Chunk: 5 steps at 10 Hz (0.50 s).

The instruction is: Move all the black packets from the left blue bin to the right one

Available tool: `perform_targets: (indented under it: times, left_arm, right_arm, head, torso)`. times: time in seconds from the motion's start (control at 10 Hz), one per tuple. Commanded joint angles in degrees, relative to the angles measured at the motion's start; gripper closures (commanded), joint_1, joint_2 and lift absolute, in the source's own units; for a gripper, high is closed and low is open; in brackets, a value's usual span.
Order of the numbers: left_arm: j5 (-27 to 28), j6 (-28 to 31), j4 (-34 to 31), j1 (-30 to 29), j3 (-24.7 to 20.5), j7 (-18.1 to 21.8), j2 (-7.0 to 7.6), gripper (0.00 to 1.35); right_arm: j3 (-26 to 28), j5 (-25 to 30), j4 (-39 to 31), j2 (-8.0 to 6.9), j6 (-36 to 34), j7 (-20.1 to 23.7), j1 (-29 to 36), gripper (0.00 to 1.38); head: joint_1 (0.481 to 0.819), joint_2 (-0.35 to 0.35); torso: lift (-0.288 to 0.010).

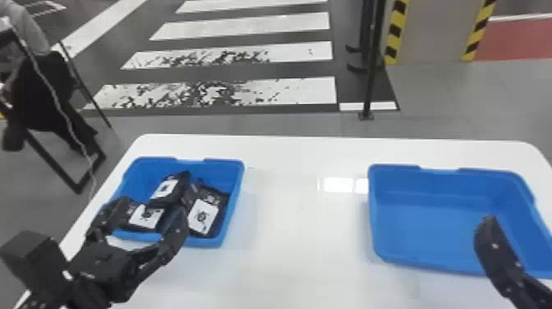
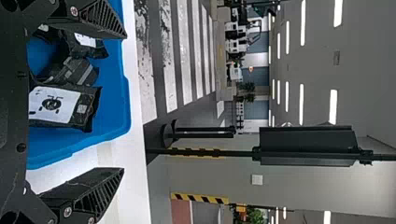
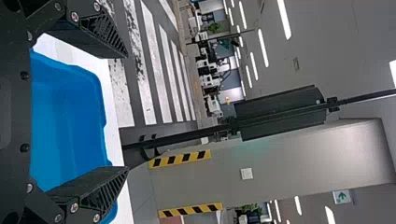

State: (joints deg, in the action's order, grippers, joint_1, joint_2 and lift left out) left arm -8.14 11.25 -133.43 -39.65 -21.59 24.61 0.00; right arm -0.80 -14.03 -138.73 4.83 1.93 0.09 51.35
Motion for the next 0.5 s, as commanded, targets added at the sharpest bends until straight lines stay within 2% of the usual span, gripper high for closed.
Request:
perform_targets:
  times: [0.0, 0.4]
  left_arm:
    - [-0.2, 0.28, 0.19, 0.14, 0.11, 0.0, -0.09, 0.14]
    - [-0.66, 0.7, 0.61, 0.14, 0.23, 0.0, 0.09, 0.14]
  right_arm:
    - [0.0, -0.14, 0.15, 0.0, -0.1, 0.0, -0.03, 0.18]
    - [0.0, -0.6, 0.29, 0.0, -0.24, 0.0, -0.03, 0.18]
  head:
    - [0.695, 0.16]
    - [0.695, 0.159]
  torso:
    - [-0.145]
    - [-0.145]
